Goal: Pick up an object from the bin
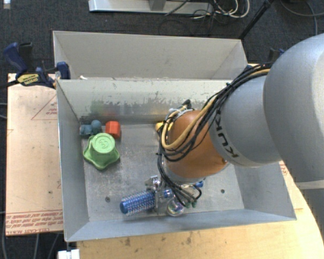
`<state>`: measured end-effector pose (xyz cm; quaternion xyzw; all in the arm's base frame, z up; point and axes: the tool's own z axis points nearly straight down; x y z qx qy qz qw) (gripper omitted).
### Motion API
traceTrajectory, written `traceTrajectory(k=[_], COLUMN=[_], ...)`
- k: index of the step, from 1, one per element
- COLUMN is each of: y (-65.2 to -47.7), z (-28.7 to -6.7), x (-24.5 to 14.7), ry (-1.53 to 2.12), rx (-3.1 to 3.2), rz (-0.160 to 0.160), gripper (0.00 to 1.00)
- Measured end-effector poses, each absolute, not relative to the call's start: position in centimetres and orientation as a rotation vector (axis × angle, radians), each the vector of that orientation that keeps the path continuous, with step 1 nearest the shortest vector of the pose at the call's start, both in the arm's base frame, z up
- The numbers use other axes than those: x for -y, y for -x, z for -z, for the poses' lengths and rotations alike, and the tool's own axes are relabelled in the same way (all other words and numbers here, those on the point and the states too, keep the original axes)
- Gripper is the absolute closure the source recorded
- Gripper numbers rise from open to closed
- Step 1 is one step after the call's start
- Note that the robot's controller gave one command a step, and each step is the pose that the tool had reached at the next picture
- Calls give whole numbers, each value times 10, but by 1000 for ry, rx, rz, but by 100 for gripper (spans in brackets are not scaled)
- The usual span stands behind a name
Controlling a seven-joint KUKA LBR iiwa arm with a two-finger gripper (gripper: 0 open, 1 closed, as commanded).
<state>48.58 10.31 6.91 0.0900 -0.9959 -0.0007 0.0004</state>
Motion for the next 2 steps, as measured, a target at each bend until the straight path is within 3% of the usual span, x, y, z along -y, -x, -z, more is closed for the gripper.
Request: traceTrajectory(k=[1, 2], y=[-520, -516], z=[-189, -253], x=[-105, -108], ry=[-318, -980], rx=[3135, 2991], rz=[2, 1], gripper=[100, 100])
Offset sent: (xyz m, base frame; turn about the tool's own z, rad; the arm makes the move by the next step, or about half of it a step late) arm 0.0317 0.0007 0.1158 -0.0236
